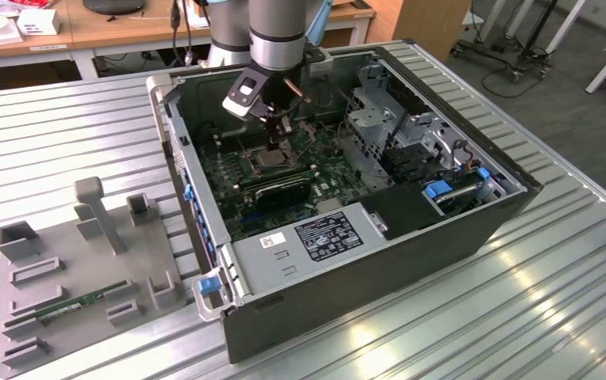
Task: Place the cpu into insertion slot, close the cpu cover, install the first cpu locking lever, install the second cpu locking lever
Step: 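Place the cpu into insertion slot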
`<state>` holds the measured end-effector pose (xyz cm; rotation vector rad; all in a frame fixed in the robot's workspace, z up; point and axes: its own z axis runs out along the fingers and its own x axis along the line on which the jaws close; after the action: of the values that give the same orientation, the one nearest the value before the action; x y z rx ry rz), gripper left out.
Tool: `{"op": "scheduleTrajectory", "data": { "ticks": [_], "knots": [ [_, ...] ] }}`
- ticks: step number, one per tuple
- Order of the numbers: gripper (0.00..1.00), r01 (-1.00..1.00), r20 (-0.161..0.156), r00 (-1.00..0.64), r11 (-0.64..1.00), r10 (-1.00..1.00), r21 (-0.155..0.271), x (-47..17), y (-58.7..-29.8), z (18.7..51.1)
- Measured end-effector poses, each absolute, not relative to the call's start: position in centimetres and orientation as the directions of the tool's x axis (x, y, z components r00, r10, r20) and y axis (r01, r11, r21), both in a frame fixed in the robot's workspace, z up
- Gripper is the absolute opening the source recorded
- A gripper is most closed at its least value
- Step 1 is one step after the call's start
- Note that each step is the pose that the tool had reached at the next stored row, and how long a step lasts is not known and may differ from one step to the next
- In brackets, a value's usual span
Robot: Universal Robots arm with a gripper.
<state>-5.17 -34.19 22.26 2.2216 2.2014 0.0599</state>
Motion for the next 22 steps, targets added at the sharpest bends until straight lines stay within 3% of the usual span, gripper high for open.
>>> {"op": "scheduleTrajectory", "data": {
  "ticks": [22],
  "knots": [
    [0.11,0.999,0.018,0.009,-0.010,1.000,0.036,-5.2,-33.9,20.2]
  ]
}}
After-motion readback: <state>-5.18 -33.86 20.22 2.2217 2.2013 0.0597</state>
